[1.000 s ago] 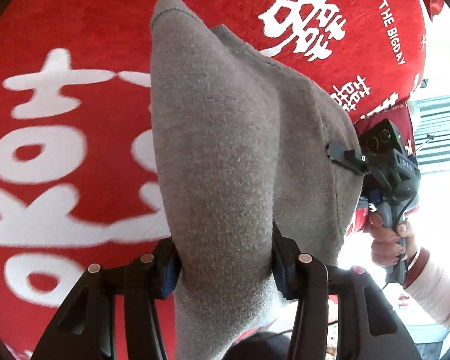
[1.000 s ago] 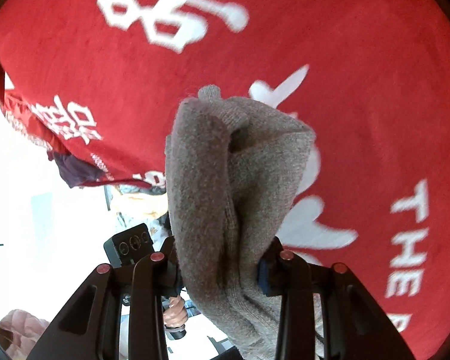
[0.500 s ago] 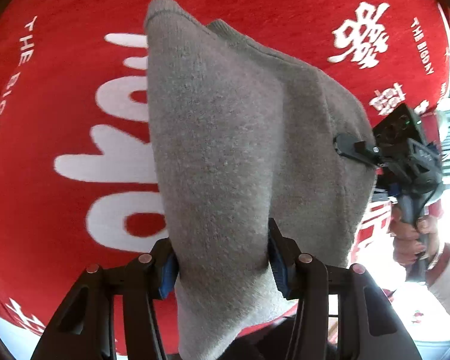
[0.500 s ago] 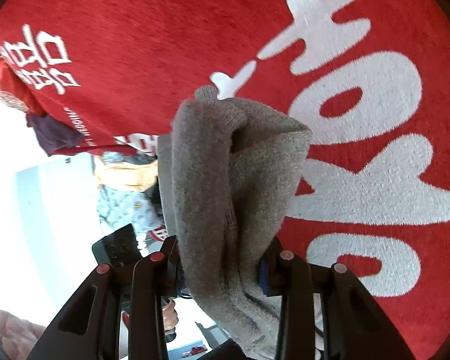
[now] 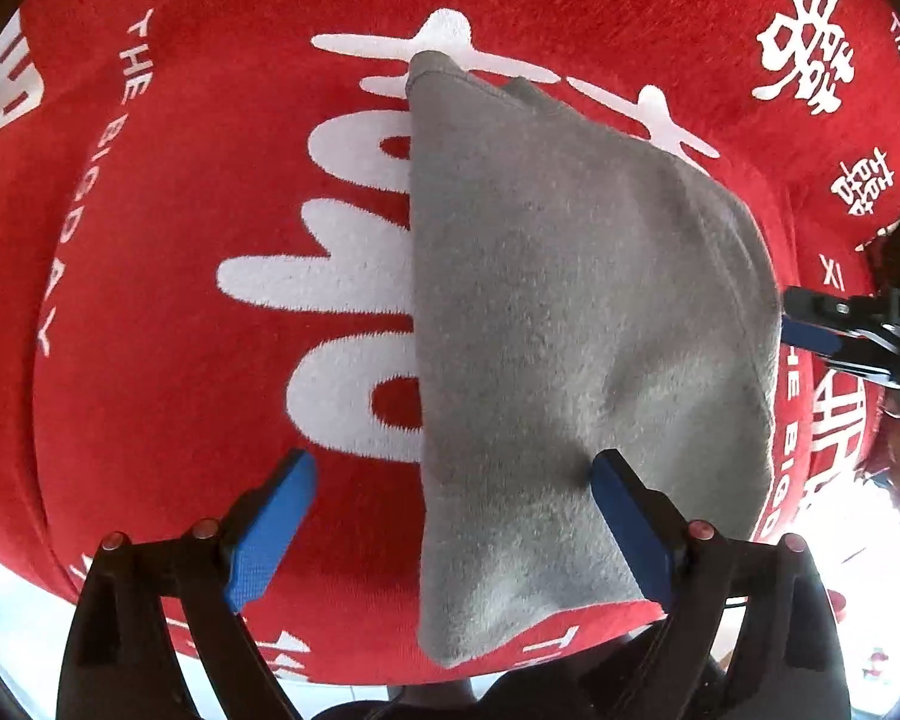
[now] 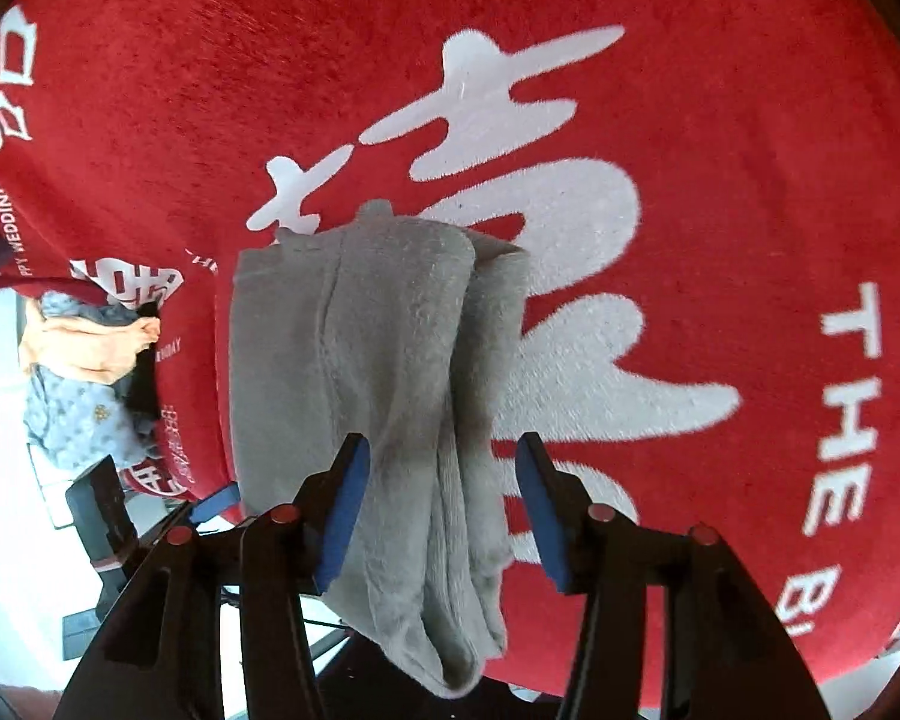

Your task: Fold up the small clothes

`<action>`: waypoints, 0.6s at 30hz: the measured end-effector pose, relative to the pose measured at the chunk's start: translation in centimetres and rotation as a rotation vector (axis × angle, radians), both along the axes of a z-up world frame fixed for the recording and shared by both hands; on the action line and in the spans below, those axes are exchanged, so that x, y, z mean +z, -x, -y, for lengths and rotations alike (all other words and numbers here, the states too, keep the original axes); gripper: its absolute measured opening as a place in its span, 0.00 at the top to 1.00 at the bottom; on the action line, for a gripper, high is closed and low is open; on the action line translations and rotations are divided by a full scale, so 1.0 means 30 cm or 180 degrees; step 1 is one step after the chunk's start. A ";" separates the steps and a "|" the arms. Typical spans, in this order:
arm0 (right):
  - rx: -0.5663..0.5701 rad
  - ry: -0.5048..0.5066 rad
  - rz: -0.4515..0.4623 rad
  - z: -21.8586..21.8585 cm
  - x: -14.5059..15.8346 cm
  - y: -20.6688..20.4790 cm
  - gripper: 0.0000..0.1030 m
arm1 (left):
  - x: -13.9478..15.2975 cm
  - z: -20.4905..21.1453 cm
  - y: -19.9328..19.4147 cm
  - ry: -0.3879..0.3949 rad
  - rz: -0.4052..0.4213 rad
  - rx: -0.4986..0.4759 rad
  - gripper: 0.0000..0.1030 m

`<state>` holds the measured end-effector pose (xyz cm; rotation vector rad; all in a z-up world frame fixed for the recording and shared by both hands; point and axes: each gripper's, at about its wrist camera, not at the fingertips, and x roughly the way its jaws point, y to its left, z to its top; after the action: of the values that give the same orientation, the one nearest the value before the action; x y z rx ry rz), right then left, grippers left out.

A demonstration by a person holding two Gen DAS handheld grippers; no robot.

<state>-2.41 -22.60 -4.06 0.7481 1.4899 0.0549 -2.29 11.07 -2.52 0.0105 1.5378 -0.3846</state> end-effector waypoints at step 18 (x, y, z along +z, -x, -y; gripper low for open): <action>0.0420 0.0278 -0.0128 -0.163 -0.083 0.076 0.88 | -0.051 0.127 0.023 -0.0389 0.0169 0.0129 0.00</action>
<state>-4.69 -17.71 -6.54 0.5832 1.5687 0.0747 -2.97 7.28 -4.06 0.0845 1.5049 -0.2559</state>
